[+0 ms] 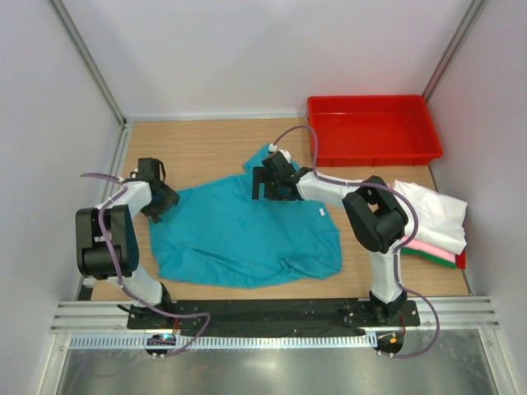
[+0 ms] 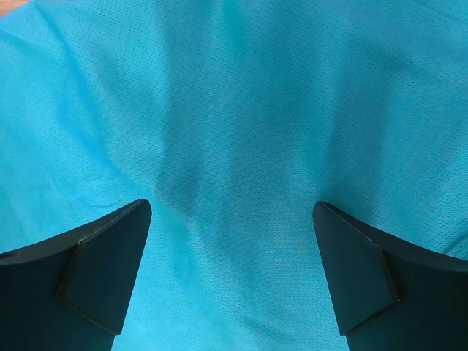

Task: Fold and stack the t-shirts
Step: Flatten the tshirt out

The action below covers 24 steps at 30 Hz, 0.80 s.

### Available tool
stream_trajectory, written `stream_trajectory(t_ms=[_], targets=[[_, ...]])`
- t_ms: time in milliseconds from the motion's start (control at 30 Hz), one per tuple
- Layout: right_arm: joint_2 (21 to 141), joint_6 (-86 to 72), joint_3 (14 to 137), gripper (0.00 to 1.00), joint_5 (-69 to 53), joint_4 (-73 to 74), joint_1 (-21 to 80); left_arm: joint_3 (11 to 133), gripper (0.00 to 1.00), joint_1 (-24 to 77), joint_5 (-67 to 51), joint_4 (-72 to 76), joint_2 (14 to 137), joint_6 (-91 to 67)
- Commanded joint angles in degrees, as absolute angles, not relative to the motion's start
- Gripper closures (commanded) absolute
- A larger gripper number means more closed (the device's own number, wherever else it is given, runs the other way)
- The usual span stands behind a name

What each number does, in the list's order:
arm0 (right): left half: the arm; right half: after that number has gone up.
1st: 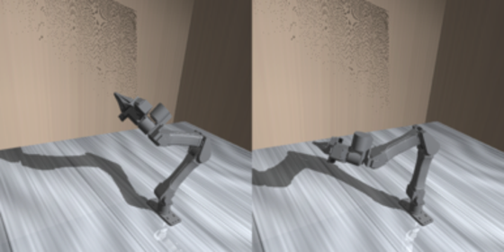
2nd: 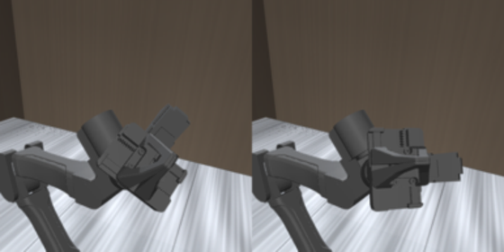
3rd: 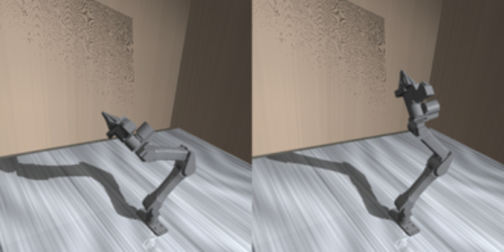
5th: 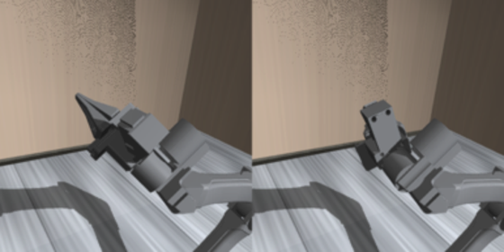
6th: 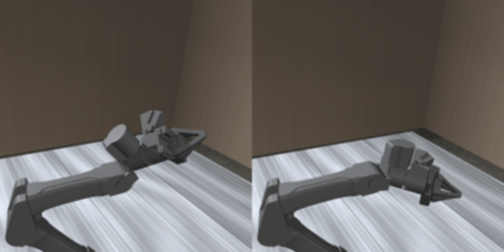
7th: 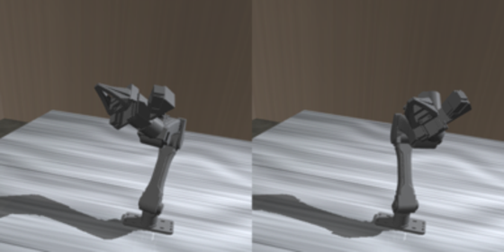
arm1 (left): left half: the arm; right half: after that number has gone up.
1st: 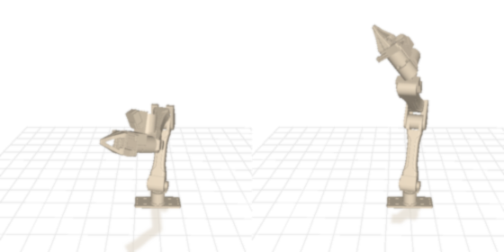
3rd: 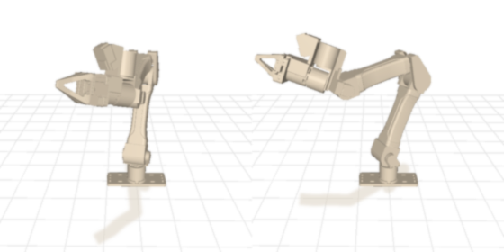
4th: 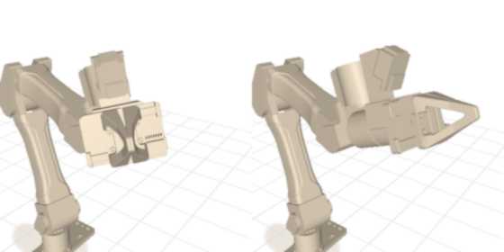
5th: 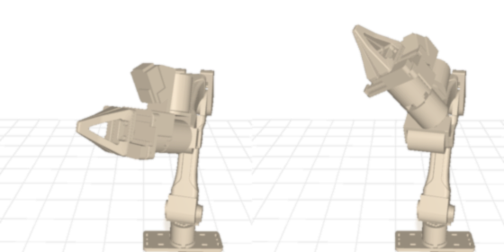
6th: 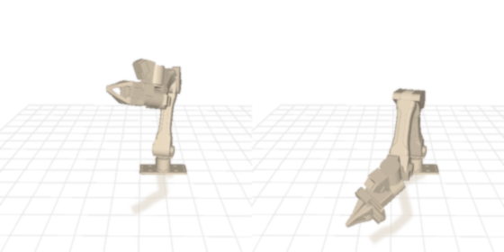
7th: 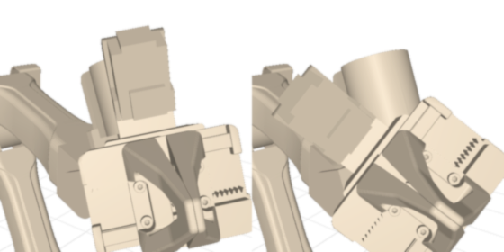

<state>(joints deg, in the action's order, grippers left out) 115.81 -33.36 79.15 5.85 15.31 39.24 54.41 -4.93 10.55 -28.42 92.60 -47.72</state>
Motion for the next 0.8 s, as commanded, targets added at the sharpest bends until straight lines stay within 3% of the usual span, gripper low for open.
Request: stream_trajectory(t_ms=[0, 267, 467, 767], targets=[[114.2, -36.4, 75.5, 0.00, 5.4, 14.1, 39.2, 56.1, 0.33, -5.9, 9.4, -23.4, 95.4, -46.6], [108.6, -40.5, 65.8, 0.00, 9.0, 12.4, 39.6, 59.9, 0.34, -6.2, 8.4, -21.7, 102.1, -44.0], [107.2, -45.4, 60.8, 0.00, 10.5, 9.8, 43.1, 69.4, 0.37, -6.9, 3.8, -23.4, 108.8, -40.7], [111.8, -41.0, 75.5, 0.00, 15.8, 17.7, 43.8, 74.8, 0.40, -7.4, 8.3, -32.2, 108.8, -37.5]])
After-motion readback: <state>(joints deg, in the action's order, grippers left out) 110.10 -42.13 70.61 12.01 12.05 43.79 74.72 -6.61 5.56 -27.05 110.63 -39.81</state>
